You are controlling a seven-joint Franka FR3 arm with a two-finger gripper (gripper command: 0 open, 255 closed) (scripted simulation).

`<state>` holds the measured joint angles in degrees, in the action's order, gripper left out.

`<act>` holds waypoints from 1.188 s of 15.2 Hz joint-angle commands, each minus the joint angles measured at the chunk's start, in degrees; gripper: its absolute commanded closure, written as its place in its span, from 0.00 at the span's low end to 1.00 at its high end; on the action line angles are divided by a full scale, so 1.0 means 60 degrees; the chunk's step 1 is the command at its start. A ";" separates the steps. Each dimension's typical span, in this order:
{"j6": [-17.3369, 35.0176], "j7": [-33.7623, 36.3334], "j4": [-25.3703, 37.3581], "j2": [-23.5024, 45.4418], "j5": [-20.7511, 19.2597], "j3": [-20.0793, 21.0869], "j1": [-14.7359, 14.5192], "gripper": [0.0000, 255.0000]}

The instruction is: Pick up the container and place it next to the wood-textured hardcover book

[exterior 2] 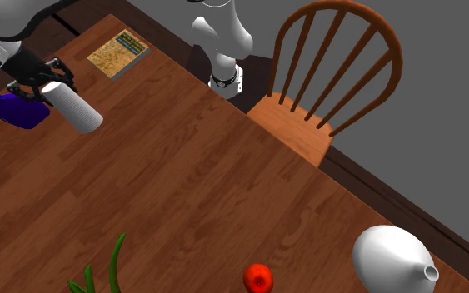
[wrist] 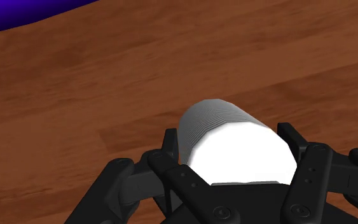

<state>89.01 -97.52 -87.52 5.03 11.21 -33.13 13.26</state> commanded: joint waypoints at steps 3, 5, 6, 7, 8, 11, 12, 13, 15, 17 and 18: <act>0.0577 -0.0017 -0.0699 -0.0158 -0.0082 0.0032 -0.0063 1.00; 0.0845 -0.0037 -0.1002 -0.0200 -0.0102 0.0042 -0.0082 1.00; 0.0977 -0.0048 -0.1148 -0.0217 -0.0109 0.0046 -0.0090 1.00; 0.1108 -0.0060 -0.1291 -0.0231 -0.0114 0.0050 -0.0098 1.00; 0.1238 -0.0074 -0.1431 -0.0242 -0.0117 0.0052 -0.0106 1.00; 0.1624 -0.0119 -0.1834 -0.0259 -0.0116 0.0056 -0.0127 1.00; 0.1750 -0.0136 -0.1962 -0.0260 -0.0112 0.0057 -0.0133 1.00; 0.1876 -0.0154 -0.2088 -0.0258 -0.0107 0.0054 -0.0142 1.00; 0.2140 -0.0196 -0.2345 -0.0245 -0.0090 0.0054 -0.0152 1.00; 0.2140 -0.0197 -0.2345 -0.0245 -0.0089 0.0040 -0.0165 1.00; 0.2140 -0.0197 -0.2345 -0.0245 -0.0089 0.0040 -0.0166 1.00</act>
<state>106.74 -98.94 -100.02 1.51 10.77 -33.36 12.69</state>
